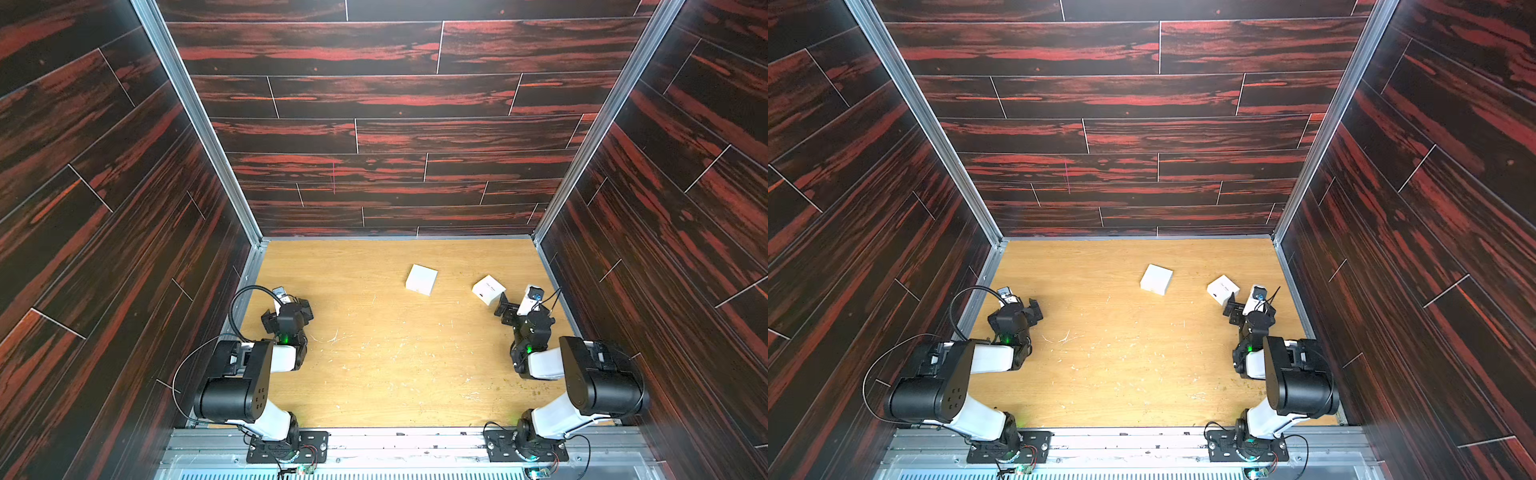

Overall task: Take out the earrings from the drawer-style jewelry box
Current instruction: Move the jewelry box to the center of the board.

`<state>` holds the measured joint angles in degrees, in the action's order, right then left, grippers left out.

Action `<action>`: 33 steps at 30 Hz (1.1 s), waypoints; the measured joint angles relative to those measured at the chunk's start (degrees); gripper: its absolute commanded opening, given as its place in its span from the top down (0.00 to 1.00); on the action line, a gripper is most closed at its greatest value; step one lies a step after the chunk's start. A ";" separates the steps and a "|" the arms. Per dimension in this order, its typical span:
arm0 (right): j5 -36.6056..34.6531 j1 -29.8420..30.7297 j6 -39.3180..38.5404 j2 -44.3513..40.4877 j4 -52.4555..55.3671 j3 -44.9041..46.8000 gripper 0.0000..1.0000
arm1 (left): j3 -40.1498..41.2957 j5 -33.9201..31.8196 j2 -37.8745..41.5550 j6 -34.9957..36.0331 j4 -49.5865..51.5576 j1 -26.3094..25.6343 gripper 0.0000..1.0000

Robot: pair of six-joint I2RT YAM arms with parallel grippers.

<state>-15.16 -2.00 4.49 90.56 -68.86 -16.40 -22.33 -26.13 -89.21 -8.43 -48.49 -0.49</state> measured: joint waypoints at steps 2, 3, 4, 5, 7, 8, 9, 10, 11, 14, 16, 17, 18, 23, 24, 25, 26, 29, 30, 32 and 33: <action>0.00 0.00 0.00 0.00 0.00 0.00 0.01 | 0.00 0.00 0.00 0.00 0.00 0.00 0.00; 0.02 0.00 -0.02 0.00 0.00 0.00 0.01 | 0.00 0.00 0.00 0.00 0.00 0.00 0.00; 0.00 0.00 -0.02 0.00 0.00 0.00 0.01 | 0.00 -0.02 0.00 0.00 0.00 0.00 0.00; 0.02 0.00 -0.02 0.00 0.00 0.00 0.01 | 0.00 0.00 0.00 0.00 0.00 0.00 0.00; 0.00 0.00 0.00 0.00 0.00 0.00 0.01 | 0.00 0.00 0.00 0.00 0.00 0.00 0.00; 0.02 0.00 -0.02 0.00 0.00 0.00 0.01 | 0.00 0.00 0.00 0.00 0.00 0.00 0.00; 0.00 0.00 -0.02 0.00 0.00 0.00 0.01 | 0.00 0.00 0.00 0.00 0.00 0.00 0.00; 0.02 0.00 -0.02 0.00 0.00 0.00 0.01 | 0.00 0.00 0.00 0.00 0.00 0.00 0.00; 0.02 0.00 -0.02 0.00 0.00 0.00 0.01 | 0.00 0.00 0.00 0.00 0.00 0.00 0.00; 0.02 0.00 -0.02 0.00 0.00 0.00 0.01 | 0.00 0.00 0.00 0.00 0.00 0.00 0.00; 0.02 0.00 -0.02 0.00 0.00 0.00 0.01 | 0.00 0.00 0.00 0.00 0.00 0.00 0.00; 0.00 0.00 -0.02 0.00 0.00 0.00 0.01 | 0.00 0.00 0.00 0.00 -0.02 0.00 0.00; 0.02 0.00 -0.02 0.00 0.00 0.00 0.01 | 0.00 -0.02 0.00 0.00 -0.04 0.00 0.00; 0.00 0.00 0.00 0.00 0.00 0.00 0.01 | 0.11 -0.09 -0.55 0.11 -3.82 0.00 0.00; 0.00 0.00 -0.02 0.00 0.00 0.00 0.01 | 0.11 -0.07 -0.74 0.11 -4.35 0.00 0.00; 0.02 0.00 -0.02 0.00 0.00 0.00 0.01 | 0.11 -0.07 -0.76 0.13 -4.35 0.00 0.00; 0.02 0.00 -0.02 0.00 0.00 0.00 0.01 | 0.11 -0.07 -0.76 0.11 -4.31 0.00 0.00; 0.02 0.00 -0.02 0.00 0.00 0.00 0.01 | 0.09 -0.04 -0.70 0.02 -3.21 0.00 0.00; 0.02 0.00 -0.02 0.00 0.00 0.00 0.01 | 0.09 -0.07 -0.70 0.02 -2.82 0.00 0.00; 0.02 0.00 -0.02 0.00 0.00 0.00 0.01 | 0.09 -0.07 -0.68 0.00 -2.29 0.00 0.00; 0.02 0.00 -0.02 0.00 0.00 0.00 0.01 | 0.09 -0.07 -0.70 0.00 -2.16 0.00 0.00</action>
<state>-15.14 -2.00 4.47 90.56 -68.86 -16.40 -22.24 -26.20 -89.91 -8.43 -50.65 -0.49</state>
